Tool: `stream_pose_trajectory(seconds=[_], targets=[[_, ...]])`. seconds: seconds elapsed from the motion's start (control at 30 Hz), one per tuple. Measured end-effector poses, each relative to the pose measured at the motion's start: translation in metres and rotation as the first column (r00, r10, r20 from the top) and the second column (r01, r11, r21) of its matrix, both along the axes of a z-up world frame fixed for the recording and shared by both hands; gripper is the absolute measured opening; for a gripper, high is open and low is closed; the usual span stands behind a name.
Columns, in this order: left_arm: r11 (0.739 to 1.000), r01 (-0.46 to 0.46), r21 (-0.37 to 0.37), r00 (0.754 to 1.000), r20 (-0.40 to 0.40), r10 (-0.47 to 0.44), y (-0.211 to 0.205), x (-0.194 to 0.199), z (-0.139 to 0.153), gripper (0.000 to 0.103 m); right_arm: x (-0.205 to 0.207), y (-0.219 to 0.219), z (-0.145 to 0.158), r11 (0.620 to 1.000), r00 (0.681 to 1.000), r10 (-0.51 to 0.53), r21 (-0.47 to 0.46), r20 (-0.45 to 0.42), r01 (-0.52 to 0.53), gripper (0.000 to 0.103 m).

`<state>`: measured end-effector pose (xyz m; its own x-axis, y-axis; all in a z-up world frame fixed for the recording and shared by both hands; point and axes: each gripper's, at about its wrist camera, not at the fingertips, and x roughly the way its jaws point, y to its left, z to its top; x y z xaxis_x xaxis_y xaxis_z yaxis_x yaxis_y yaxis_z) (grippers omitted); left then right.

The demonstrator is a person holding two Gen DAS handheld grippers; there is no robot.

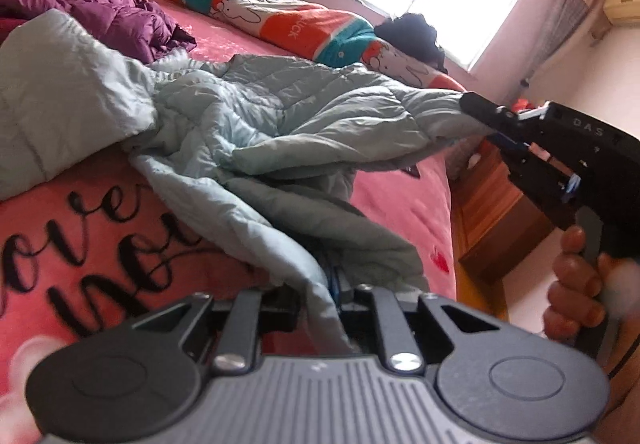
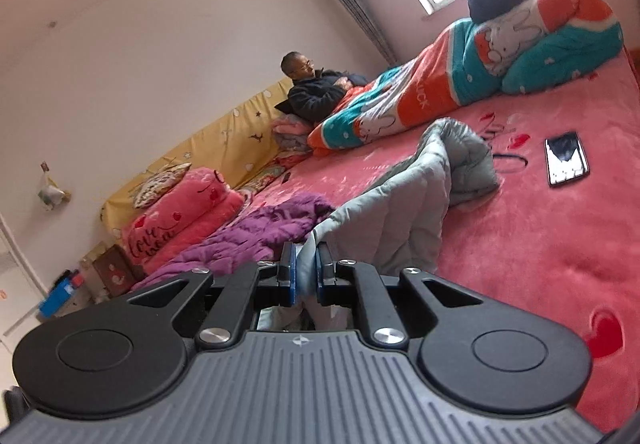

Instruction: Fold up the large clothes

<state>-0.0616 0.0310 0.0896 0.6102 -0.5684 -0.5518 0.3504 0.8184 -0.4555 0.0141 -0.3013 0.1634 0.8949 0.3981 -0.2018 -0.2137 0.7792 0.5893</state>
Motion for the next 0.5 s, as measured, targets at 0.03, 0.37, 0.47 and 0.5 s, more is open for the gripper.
stream_pose_trajectory(seconds=[0.03,0.37,0.47,0.5], targets=[[1.000,0.000,0.007,1.000,-0.004,0.000,0.005,-0.003,0.001,0.012,-0.003,0.000,-0.001,1.000,1.000,0.010,0.005,-0.008,-0.010,0.012],[0.997,-0.070,0.016,0.997,-0.039,0.071,0.051,-0.023,0.000,0.011,-0.029,0.019,-0.014,0.990,0.993,0.044,-0.131,-0.108,-0.058,0.011],[0.996,-0.087,0.015,0.995,-0.050,0.088,0.055,-0.028,-0.002,0.011,-0.018,0.011,-0.026,0.994,0.985,0.000,-0.105,-0.170,-0.018,0.017],[0.996,-0.090,0.019,0.995,-0.046,0.091,0.055,-0.029,-0.001,0.012,-0.014,0.008,-0.031,0.995,0.981,-0.019,-0.095,-0.194,0.000,0.024]])
